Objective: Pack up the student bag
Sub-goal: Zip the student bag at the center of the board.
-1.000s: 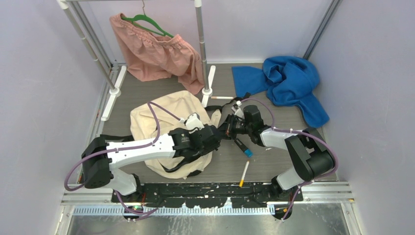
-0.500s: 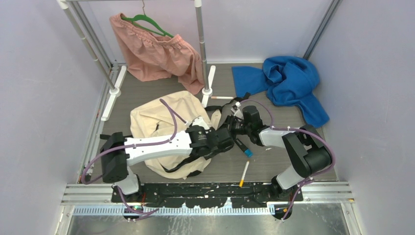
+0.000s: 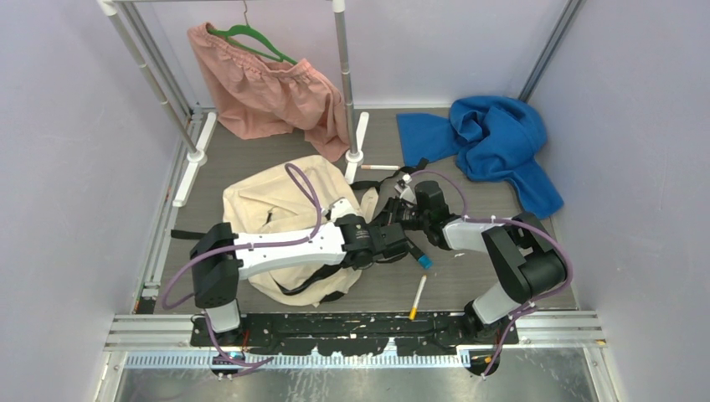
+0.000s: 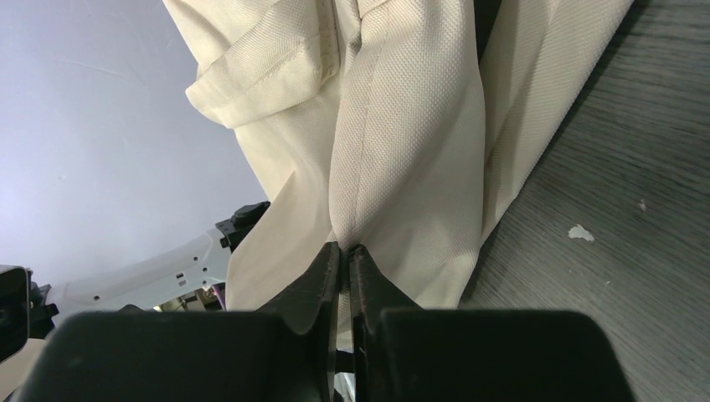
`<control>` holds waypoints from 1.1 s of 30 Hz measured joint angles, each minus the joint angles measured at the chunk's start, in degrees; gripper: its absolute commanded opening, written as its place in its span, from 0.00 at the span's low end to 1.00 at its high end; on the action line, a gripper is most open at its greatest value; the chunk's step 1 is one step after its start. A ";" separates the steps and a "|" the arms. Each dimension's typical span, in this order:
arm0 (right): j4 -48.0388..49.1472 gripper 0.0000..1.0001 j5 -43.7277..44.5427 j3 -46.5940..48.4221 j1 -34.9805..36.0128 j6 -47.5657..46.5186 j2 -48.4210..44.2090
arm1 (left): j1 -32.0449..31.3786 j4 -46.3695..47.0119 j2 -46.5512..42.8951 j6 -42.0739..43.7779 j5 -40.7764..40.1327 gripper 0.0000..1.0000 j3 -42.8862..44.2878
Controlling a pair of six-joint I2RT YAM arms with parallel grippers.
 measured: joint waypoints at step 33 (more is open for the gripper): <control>-2.14 0.01 0.28 0.52 0.28 -1.46 -0.07 | 0.57 -3.78 0.70 -0.96 -1.16 0.00 -0.81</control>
